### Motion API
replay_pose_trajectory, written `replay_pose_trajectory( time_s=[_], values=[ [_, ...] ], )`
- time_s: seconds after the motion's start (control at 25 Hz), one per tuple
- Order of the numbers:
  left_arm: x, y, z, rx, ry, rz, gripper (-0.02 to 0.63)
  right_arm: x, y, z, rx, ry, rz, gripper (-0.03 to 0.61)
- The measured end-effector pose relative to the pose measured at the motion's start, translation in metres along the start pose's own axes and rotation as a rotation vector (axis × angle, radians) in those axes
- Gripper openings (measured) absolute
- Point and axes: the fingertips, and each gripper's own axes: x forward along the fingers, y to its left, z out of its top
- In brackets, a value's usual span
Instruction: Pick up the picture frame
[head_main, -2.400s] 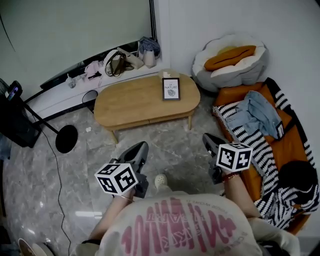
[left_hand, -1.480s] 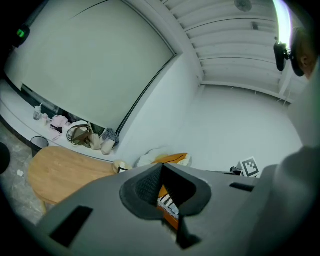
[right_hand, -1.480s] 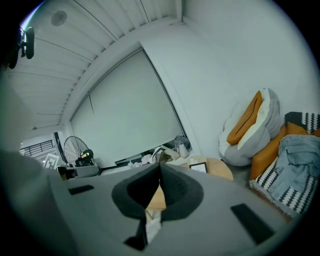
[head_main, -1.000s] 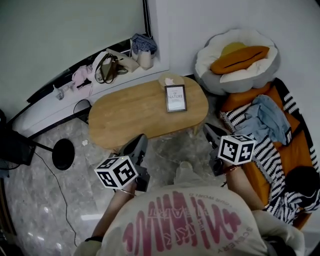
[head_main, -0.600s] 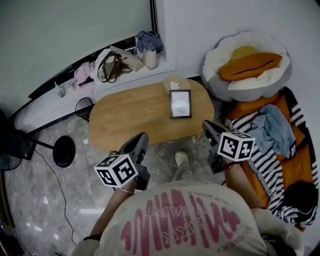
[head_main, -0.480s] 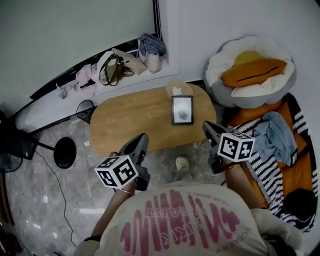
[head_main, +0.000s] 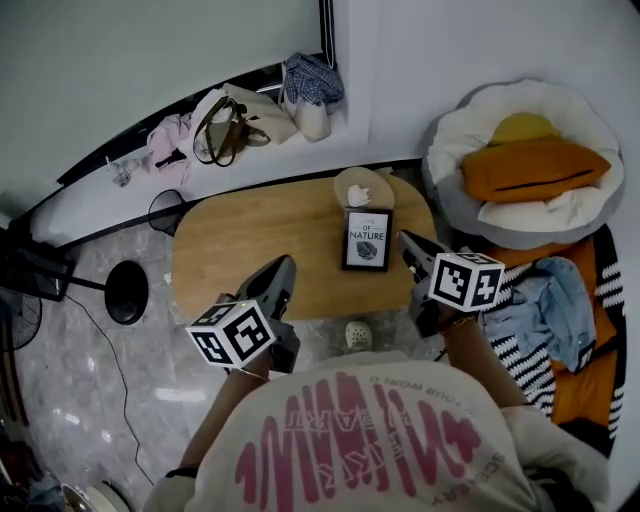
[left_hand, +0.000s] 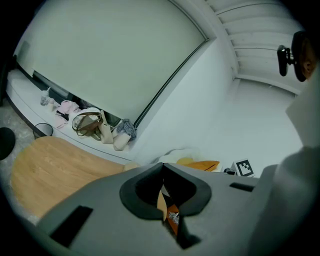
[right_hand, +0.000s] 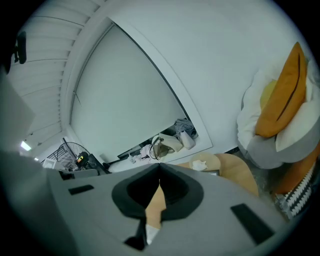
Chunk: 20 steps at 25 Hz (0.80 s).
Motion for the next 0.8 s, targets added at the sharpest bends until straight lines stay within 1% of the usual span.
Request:
replay_pose_trajectory(
  time_s=[0.12,0.32,0.56,0.68,0.8],
  values=[
    [0.034,0.003,0.002,-0.014,0.013,0.004,0.003,0.019,-0.022,0.006,0.014,0.035,0.012,0.006],
    [0.081,0.013,-0.003,-0.043,0.049,0.034,0.003,0.057,-0.056,0.005,0.080,0.104,0.034,0.006],
    [0.119,0.030,-0.028,-0.101,0.116,0.079,0.003,0.094,-0.087,-0.019,0.139,0.204,0.056,0.006],
    [0.133,0.040,-0.039,-0.116,0.143,0.088,0.003,0.111,-0.098,-0.035,0.175,0.247,0.072,0.006],
    [0.140,0.052,-0.055,-0.124,0.183,0.124,0.003,0.121,-0.111,-0.058,0.231,0.291,0.078,0.006]
  ],
)
